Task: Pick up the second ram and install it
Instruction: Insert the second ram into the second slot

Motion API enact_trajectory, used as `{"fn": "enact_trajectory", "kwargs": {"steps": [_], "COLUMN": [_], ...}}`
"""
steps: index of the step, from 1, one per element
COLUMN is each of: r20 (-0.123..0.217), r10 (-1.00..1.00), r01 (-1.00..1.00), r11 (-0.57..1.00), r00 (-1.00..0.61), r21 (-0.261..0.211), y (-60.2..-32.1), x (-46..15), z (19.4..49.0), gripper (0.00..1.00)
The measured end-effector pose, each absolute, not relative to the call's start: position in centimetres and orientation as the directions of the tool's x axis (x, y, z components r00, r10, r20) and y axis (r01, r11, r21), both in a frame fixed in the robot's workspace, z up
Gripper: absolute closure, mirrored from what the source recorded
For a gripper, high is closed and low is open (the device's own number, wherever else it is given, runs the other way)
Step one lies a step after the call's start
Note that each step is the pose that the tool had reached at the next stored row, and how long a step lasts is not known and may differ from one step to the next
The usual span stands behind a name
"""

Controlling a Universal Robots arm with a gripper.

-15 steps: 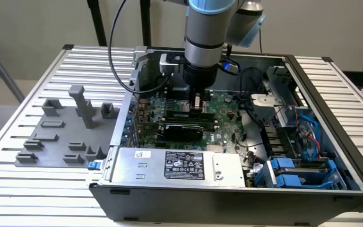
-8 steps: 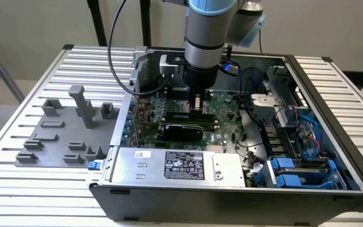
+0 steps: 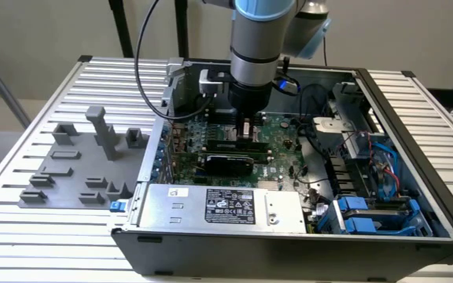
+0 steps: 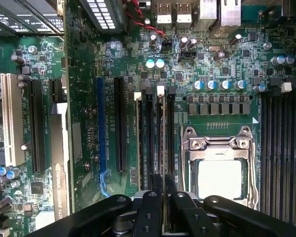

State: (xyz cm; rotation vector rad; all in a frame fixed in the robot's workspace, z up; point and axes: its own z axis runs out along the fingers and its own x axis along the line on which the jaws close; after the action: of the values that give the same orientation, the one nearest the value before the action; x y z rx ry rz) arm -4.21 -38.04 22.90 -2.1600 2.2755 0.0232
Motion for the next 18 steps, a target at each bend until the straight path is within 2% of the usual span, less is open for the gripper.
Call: {"fn": "enact_trajectory", "kwargs": {"steps": [18], "r20": [-0.012], "r10": [-1.000], "r01": [-1.000], "r11": [0.025], "r00": [-0.025], "r21": [0.007], "y": [-37.94], "x": [-4.23], "z": [22.65], "gripper": [1.00]}}
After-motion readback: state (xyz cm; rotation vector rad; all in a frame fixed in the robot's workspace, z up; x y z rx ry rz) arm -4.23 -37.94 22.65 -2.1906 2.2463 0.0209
